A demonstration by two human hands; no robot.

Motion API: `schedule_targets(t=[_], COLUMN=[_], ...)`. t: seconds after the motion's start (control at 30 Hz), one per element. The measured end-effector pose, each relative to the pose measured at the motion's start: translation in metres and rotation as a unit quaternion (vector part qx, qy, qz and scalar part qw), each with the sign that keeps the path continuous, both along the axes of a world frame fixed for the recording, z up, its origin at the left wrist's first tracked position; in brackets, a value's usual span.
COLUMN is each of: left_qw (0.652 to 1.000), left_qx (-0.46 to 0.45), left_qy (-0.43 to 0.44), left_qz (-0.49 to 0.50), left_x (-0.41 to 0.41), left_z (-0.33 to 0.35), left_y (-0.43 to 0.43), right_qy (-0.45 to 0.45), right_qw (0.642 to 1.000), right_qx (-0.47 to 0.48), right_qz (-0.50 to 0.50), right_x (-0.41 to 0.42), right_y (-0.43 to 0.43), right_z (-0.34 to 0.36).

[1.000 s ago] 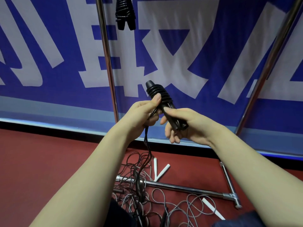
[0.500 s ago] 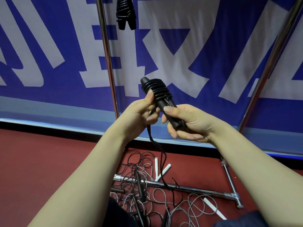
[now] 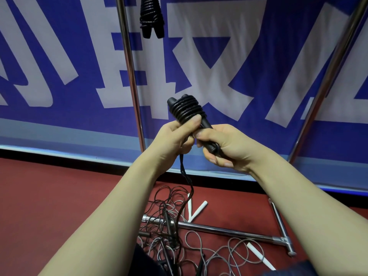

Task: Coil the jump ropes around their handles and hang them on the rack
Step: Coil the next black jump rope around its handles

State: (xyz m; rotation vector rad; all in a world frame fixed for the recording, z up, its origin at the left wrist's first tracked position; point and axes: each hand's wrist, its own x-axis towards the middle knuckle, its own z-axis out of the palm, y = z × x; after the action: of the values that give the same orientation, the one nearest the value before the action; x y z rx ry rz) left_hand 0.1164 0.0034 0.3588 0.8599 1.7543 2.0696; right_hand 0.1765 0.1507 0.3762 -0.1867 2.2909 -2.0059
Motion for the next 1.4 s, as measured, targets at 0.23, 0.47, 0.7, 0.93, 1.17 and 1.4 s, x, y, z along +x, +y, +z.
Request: schedule_targets(t=[0.23, 0.47, 0.7, 0.93, 1.17, 1.4], left_qw=[0.995, 0.984, 0.989, 0.985, 0.971, 0.958], left_qx=[-0.067, -0.133, -0.143, -0.173, -0.215, -0.243], left_qy=[0.008, 0.000, 0.028, 0.018, 0.025, 0.041], left_qz=[0.068, 0.118, 0.034, 0.011, 0.106, 0.150], left_x=[0.004, -0.006, -0.009, -0.010, -0.007, -0.006], left_z=[0.013, 0.009, 0.002, -0.003, -0.004, -0.007], left_y=[-0.003, -0.011, -0.011, -0.011, -0.002, 0.006], right_qy=[0.013, 0.021, 0.039, 0.025, 0.039, 0.070], right_qw=[0.997, 0.993, 0.990, 0.982, 0.957, 0.872], right_qx=[0.068, 0.103, 0.105, 0.157, 0.259, 0.449], right_qz=[-0.028, -0.051, -0.091, -0.098, -0.123, -0.182], right_x=[-0.002, -0.001, -0.003, -0.003, -0.006, -0.011], right_y=[-0.006, 0.001, 0.015, 0.024, 0.030, 0.018], right_z=[0.001, -0.004, -0.004, -0.008, -0.013, -0.021])
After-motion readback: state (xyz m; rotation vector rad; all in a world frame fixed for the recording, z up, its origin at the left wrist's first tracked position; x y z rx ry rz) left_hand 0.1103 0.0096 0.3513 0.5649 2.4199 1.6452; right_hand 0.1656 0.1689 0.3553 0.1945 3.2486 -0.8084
